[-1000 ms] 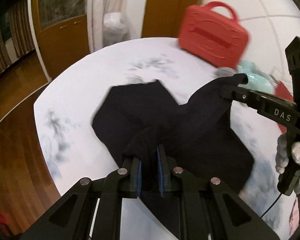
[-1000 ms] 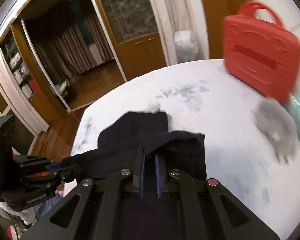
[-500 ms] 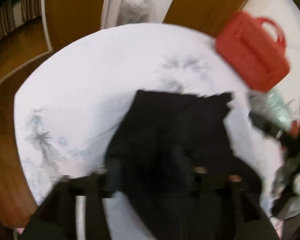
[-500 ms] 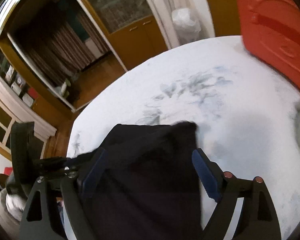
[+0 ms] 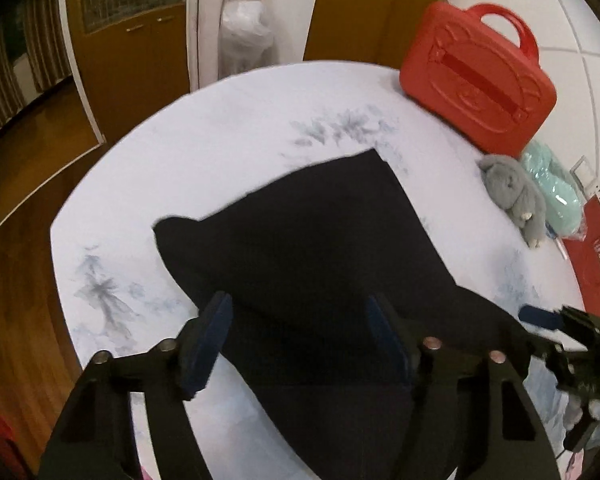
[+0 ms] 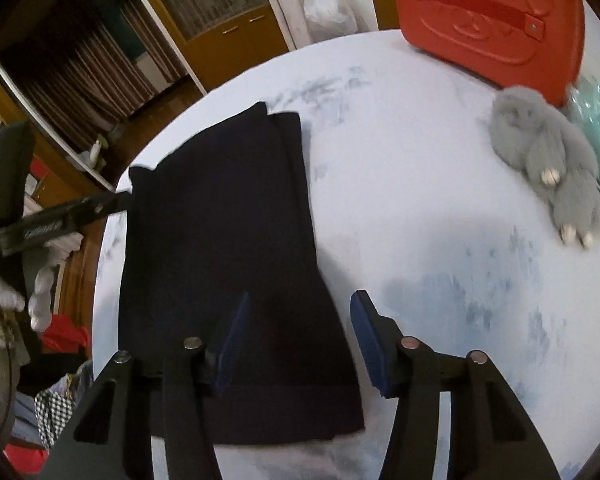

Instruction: Fold clothes

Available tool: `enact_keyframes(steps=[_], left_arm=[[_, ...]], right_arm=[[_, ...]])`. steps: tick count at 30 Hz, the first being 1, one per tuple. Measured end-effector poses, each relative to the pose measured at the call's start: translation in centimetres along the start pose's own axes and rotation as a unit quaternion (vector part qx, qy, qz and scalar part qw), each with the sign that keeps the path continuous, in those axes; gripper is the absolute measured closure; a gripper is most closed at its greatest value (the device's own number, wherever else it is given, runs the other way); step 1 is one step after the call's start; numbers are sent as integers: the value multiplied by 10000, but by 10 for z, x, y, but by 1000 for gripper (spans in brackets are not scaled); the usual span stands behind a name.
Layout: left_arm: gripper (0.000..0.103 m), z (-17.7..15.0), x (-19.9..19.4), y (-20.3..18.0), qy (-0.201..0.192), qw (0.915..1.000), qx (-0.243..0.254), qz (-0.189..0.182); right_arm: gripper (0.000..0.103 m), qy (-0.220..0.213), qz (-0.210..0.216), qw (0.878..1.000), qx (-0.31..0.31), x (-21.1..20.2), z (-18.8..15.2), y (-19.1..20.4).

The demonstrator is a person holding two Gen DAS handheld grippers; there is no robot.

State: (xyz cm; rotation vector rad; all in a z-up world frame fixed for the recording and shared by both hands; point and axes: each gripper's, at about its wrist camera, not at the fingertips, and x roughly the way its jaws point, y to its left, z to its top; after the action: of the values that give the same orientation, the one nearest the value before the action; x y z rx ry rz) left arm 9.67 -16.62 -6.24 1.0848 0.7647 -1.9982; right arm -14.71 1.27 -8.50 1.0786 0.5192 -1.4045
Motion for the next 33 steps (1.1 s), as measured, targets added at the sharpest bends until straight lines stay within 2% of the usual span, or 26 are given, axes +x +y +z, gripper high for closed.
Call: enact_keyframes(steps=[4, 10, 11, 12, 14, 19, 25, 29, 31, 32, 33], left_arm=[[36, -18, 0, -12, 98, 9998, 167, 50], [34, -90, -12, -42, 194, 9998, -18, -32], [31, -104, -14, -48, 223, 9997, -61, -45], [25, -119, -16, -53, 256, 9996, -87, -45], [25, -144, -18, -66, 328, 9995, -21, 37], [25, -182, -18, -80, 279, 9993, -139, 200], [25, -198, -16, -98, -12, 9964, -328, 777], [24, -199, -16, -104, -147, 9937, -558, 956], [27, -202, -19, -104, -183, 9937, -560, 958], [34, -203, -20, -106, -204, 9941, -521, 930], [46, -204, -23, -108, -225, 9947, -455, 898]], right_arm=[[51, -1, -133, 9999, 70, -10, -15, -13], [50, 42, -91, 9999, -67, -17, -41, -23], [42, 34, -41, 9999, -128, -16, -45, -22], [27, -3, 23, 9997, -255, -16, -49, -20], [21, -73, 95, 9990, -441, -15, -54, -18], [21, -251, 287, 9967, -715, -9, -62, -17], [21, -322, 458, 9944, -900, 5, -69, -18], [45, -426, 403, 9936, -968, 9, -65, -18], [50, -420, 296, 9927, -1095, 9, -65, -17], [53, -410, 332, 9921, -1134, 9, -66, -15], [67, -400, 380, 9916, -1169, 8, -66, -14]])
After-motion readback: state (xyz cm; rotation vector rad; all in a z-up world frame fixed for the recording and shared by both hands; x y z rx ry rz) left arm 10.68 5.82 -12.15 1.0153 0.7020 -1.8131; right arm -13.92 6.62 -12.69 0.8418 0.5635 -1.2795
